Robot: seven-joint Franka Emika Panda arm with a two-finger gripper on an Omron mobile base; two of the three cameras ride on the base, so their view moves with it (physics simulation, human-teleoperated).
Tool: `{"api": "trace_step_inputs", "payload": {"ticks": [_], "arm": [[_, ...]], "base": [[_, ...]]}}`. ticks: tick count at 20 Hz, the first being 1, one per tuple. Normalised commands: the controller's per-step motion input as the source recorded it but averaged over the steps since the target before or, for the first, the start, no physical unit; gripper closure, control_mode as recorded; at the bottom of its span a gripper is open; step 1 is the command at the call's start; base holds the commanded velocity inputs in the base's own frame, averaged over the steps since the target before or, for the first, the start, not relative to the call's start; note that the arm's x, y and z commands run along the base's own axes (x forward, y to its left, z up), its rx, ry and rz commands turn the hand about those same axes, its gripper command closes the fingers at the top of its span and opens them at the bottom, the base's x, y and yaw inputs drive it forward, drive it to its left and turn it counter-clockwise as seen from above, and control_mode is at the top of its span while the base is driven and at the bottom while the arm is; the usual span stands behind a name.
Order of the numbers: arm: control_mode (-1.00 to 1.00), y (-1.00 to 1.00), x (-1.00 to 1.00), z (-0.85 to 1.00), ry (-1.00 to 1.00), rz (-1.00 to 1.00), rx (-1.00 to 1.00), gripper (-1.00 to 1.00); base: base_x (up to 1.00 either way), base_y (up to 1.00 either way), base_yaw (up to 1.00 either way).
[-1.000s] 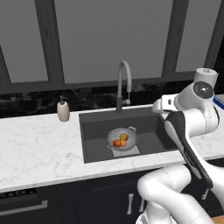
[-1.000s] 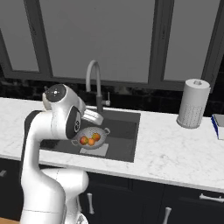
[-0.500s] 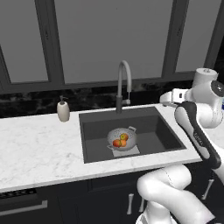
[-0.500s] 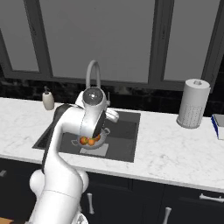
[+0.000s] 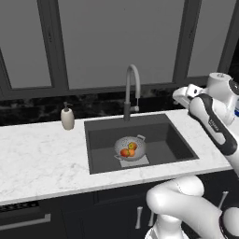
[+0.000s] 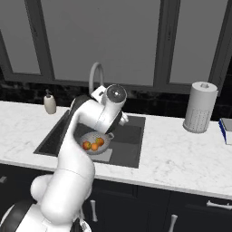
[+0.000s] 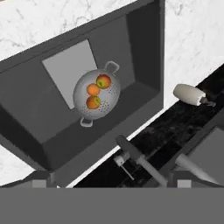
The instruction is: Put the colander in the sink, put the tangerine, apple, apple in the colander, and turn on the sink faucet and pour water over the colander.
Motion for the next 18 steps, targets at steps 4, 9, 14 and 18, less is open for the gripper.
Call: {"api": "trace_step_inputs", "payload": {"ticks": [4,9,14,18], "arm": [[-1.0,-0.11,0.36,0.0,0.04,-0.31,0.46,-1.0],[-1.0,-0.06,0.61,0.05,0.22,-0.32,0.48,-1.0],[-1.0,-0.17,0.57,0.04,0.23,-0.24,0.5,-1.0],[-1.0,-0.2,0.46,-0.06,0.12,-0.15,0.55,-1.0]], "base": [[0.0,0.0,0.0],[0.0,0.0,0.0],[0.0,0.0,0.0],[0.0,0.0,0.0]]}}
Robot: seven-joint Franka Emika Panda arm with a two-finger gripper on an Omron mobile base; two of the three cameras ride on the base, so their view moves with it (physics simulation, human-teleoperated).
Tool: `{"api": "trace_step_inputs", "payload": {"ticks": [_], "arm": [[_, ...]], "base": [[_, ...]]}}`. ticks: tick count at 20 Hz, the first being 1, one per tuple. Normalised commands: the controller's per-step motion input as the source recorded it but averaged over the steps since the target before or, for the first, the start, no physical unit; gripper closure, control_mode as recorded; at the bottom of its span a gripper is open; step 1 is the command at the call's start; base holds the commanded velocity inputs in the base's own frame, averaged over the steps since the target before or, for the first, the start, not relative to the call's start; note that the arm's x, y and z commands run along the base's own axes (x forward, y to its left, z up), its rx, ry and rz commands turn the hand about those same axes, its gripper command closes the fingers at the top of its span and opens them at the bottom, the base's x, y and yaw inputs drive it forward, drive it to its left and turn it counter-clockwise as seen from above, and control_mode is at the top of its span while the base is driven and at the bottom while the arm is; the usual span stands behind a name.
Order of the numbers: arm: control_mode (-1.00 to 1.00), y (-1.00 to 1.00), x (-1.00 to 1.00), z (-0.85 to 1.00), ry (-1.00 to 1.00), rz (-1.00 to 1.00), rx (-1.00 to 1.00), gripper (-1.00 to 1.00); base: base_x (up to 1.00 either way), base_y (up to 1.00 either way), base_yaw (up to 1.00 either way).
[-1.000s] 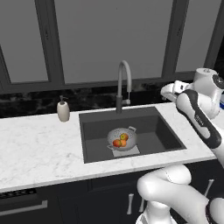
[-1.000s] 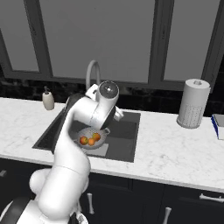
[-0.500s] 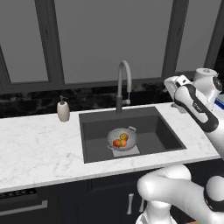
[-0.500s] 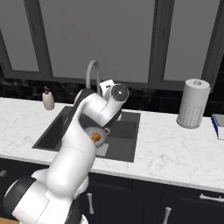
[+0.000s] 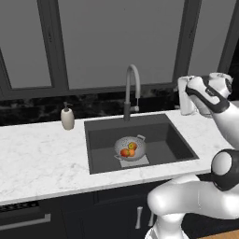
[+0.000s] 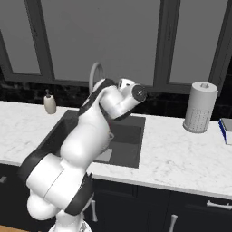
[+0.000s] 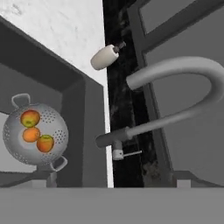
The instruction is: Put the colander in the sink, put the tangerine, apple, apple in the colander, and turn on the sink faucet and pour water over the colander.
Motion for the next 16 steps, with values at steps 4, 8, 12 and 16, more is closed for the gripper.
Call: {"api": "trace_step_inputs", "payload": {"ticks": [4,8,12,16], "arm": [[-1.0,0.0,0.24,-0.19,0.04,-0.13,0.49,-1.0],[-1.0,0.09,0.12,-0.24,0.0,-0.14,0.38,-1.0],[-1.0,0.34,0.17,-0.3,0.02,-0.13,0.25,-1.0],[-1.0,0.43,0.36,-0.1,0.18,-0.06,0.16,-1.0]], "base": [[0.0,0.0,0.0],[0.0,0.0,0.0],[0.0,0.0,0.0],[0.0,0.0,0.0]]}}
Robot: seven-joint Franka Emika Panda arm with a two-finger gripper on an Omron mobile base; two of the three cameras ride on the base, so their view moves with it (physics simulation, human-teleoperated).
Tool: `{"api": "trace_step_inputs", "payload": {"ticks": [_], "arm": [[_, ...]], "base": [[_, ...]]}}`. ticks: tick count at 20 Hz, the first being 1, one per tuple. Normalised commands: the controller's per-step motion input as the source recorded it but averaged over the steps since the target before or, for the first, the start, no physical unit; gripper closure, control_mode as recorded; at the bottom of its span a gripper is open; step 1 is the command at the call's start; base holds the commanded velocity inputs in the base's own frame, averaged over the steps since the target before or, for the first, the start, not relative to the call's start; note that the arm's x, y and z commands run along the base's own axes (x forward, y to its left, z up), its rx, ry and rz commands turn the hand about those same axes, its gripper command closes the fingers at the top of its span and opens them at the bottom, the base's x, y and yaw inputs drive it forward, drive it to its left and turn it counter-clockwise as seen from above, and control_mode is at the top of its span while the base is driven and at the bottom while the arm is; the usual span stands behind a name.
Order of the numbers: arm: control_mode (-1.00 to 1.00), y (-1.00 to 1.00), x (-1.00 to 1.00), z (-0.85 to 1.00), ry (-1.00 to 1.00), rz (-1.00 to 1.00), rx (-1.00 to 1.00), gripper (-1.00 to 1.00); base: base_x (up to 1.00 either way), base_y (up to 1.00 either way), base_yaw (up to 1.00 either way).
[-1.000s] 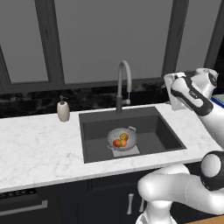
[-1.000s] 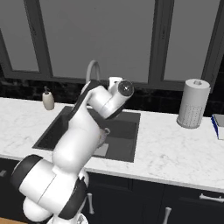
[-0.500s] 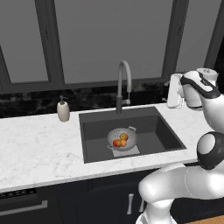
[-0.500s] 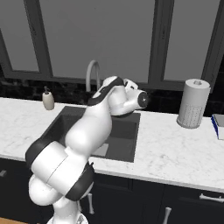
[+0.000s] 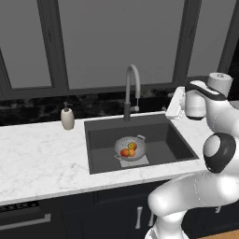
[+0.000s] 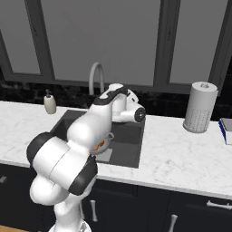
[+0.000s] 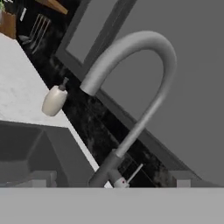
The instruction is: Put the colander in the sink, put the tangerine, apple, apple in the colander, and turn on the sink faucet and pour water over the colander.
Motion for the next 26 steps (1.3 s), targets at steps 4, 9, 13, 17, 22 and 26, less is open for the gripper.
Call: {"api": "trace_step_inputs", "payload": {"ticks": [4,9,13,17,22,26], "arm": [[-1.0,0.06,0.32,-0.01,0.34,0.0,0.18,-1.0],[-1.0,0.0,0.24,-0.14,0.11,0.0,0.26,-1.0],[-1.0,0.14,0.38,-0.31,0.0,0.0,0.2,-1.0],[-1.0,0.2,0.44,-0.43,0.0,0.0,0.14,-1.0],[-1.0,0.16,0.45,-0.32,0.0,0.0,0.11,-1.0],[-1.0,0.0,0.5,-0.02,0.0,0.0,0.17,-1.0]], "base": [[0.0,0.0,0.0],[0.0,0.0,0.0],[0.0,0.0,0.0],[0.0,0.0,0.0],[0.0,0.0,0.0],[0.0,0.0,0.0]]}}
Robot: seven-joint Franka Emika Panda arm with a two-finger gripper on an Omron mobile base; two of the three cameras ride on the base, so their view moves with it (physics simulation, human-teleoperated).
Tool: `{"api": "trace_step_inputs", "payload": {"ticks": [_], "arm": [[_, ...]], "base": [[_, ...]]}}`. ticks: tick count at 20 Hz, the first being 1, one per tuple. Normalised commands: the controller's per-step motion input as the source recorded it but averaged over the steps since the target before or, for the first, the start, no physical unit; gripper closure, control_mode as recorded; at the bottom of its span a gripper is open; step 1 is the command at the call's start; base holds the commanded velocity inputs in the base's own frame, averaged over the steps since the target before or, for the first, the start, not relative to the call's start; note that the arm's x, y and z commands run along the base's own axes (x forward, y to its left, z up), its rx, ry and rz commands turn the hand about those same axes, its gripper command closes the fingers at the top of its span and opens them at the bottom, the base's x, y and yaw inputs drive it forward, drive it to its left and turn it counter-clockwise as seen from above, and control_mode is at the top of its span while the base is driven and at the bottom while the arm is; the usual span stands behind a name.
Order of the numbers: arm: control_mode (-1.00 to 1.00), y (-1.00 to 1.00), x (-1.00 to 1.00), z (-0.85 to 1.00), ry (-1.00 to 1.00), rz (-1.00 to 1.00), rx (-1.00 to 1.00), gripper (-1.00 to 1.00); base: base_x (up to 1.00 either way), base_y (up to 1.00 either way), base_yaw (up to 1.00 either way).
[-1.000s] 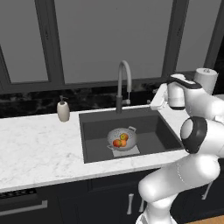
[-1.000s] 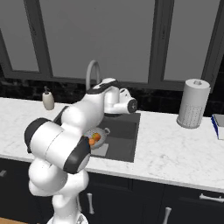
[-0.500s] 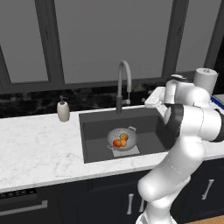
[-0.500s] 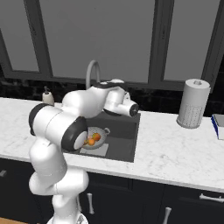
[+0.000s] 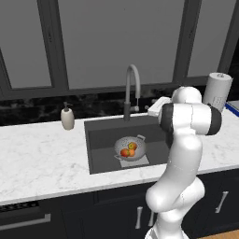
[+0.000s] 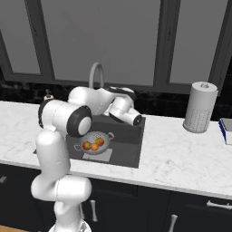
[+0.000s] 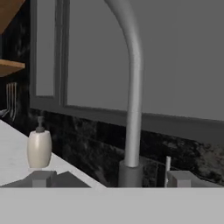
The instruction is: Put the colander in the sink, put the tangerine, apple, apple in the colander, and turn on the sink faucet and pour water over the colander.
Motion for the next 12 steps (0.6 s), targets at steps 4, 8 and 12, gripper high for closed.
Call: {"api": "trace_step_inputs", "payload": {"ticks": [4,8,12], "arm": [[-1.0,0.03,0.52,0.0,0.0,0.0,0.11,-1.0],[-1.0,0.21,0.46,-0.11,0.0,0.0,0.02,-1.0],[-1.0,0.24,0.49,-0.22,0.0,-0.01,0.0,-1.0]], "base": [[0.0,0.0,0.0],[0.0,0.0,0.0],[0.0,0.0,0.0]]}}
